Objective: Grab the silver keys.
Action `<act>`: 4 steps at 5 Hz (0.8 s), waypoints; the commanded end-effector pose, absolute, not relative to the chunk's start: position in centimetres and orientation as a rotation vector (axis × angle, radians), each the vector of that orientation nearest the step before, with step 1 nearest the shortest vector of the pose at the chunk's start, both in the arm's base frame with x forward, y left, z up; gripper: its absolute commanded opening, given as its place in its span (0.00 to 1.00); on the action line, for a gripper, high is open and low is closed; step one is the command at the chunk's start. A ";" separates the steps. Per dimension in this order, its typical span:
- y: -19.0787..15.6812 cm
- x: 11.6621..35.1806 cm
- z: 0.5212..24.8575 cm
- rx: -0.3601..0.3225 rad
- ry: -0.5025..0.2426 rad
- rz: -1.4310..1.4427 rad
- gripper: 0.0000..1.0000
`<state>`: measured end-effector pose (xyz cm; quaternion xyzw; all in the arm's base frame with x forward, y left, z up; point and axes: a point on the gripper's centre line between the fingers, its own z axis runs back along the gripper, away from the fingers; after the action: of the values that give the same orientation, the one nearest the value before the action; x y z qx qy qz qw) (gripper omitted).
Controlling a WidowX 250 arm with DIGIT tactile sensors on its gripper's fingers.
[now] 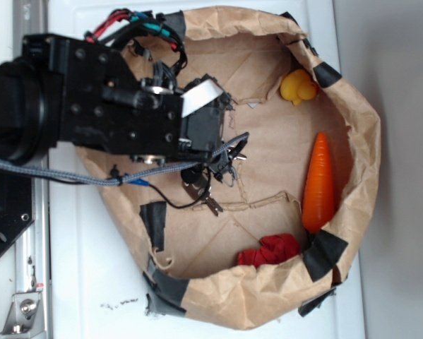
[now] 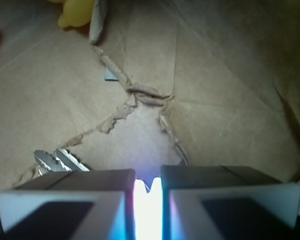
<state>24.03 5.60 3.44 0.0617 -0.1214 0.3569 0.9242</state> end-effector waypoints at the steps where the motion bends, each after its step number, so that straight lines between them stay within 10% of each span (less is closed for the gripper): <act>1: 6.1 23.2 7.4 0.057 -0.345 0.724 0.00; 4: 7.2 23.5 12.0 -0.098 -0.380 0.935 0.00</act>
<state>23.56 5.52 10.17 -0.0417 -0.1535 0.4376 0.8850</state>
